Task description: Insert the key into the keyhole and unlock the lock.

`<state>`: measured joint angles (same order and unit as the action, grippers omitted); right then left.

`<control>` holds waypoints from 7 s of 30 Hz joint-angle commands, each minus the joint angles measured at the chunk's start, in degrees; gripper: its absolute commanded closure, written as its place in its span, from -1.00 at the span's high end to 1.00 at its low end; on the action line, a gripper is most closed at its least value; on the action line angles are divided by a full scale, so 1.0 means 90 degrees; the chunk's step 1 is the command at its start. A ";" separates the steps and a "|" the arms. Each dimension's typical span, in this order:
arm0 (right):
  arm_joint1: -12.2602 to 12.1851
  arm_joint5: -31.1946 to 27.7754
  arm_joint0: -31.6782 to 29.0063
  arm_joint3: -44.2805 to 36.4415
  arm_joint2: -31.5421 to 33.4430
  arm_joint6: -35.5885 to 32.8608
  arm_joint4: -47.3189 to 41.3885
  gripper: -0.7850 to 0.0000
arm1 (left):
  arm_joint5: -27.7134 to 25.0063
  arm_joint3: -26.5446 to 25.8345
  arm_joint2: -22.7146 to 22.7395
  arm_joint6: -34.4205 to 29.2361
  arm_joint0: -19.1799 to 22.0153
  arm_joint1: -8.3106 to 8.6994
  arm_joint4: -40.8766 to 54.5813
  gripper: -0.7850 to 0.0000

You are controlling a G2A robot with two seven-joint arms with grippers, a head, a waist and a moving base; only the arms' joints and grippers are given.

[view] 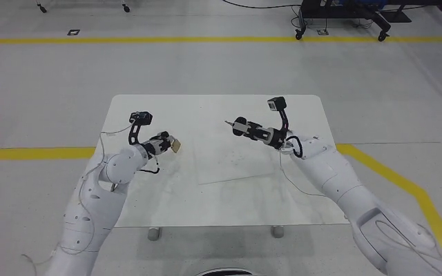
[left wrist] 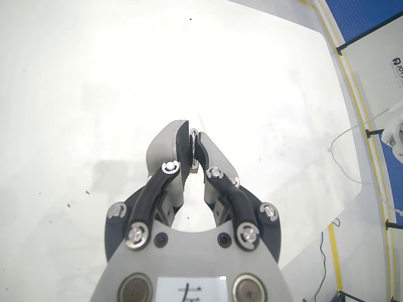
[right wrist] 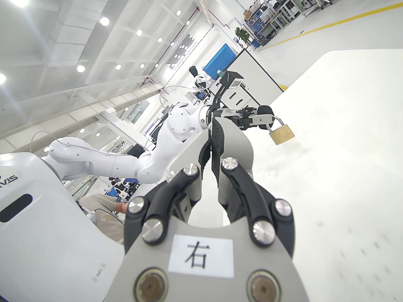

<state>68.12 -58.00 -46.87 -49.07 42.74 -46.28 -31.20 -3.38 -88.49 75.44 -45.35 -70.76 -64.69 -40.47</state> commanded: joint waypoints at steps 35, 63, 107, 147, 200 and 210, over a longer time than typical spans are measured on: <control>0.0000 0.0000 0.0000 0.0000 0.0000 0.0000 0.0000 -1.00 | -0.1166 0.0288 -0.0969 0.1532 -0.0099 0.0039 -0.2911 -1.00; 0.0000 0.0000 0.0000 0.0000 0.0000 0.0000 0.0000 -1.00 | -0.1616 0.0779 -0.0988 0.1755 0.0055 0.0004 -0.3011 -0.35; 0.0000 0.0000 0.0000 0.0000 0.0000 0.0000 0.0000 -1.00 | -0.2127 0.0662 -0.0295 0.1826 -0.0099 -0.0007 -0.1049 -1.00; -0.0078 0.0940 -0.0657 -0.1439 0.0860 0.2042 0.2433 -1.00 | 0.1262 0.3201 -0.1436 -0.2714 0.2435 -0.0494 0.6956 -1.00; -0.0796 0.1352 -0.2564 -0.4363 0.2939 0.2897 0.7553 -1.00 | 0.4312 0.5834 -0.3704 -0.2536 0.4951 -0.1676 0.7738 -1.00; -0.0799 0.1411 -0.2565 -0.4425 0.2947 0.2885 0.7678 -1.00 | 0.4259 0.6168 -0.3720 -0.2488 0.5014 -0.1801 0.7991 -1.00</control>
<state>60.95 -45.74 -69.95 -88.44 69.20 -20.23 36.88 34.95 -32.97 41.96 -67.74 -25.63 -80.89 31.46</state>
